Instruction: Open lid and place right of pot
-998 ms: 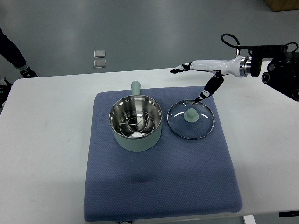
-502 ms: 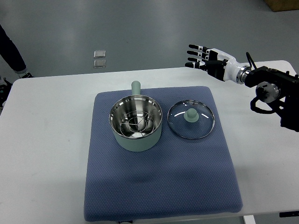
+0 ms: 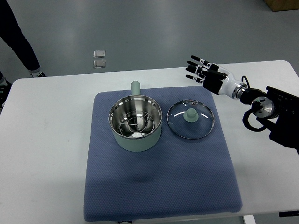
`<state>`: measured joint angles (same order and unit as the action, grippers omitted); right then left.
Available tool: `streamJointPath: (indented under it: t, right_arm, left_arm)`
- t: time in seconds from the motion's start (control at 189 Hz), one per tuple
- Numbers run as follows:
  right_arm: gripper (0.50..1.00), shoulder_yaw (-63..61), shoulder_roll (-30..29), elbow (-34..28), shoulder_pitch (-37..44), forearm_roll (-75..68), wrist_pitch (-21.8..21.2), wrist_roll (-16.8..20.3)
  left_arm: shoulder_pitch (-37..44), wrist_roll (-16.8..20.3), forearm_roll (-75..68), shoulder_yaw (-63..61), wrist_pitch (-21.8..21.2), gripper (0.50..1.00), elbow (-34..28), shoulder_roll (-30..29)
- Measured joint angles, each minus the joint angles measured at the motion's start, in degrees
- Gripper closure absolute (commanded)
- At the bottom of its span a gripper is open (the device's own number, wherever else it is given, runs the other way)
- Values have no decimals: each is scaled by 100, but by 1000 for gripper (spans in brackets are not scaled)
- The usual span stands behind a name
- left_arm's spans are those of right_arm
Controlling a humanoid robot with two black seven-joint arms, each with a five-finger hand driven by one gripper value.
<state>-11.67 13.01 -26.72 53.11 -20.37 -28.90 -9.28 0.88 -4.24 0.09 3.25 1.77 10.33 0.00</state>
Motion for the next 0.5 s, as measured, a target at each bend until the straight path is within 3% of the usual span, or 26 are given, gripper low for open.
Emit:
streamJointPath:
  t: [0.502]
  right_arm:
    - [562, -11, -141, -43, -32, 7, -23, -12]
  left_arm:
    - [13, -16, 0, -15, -8, 500, -78, 0]
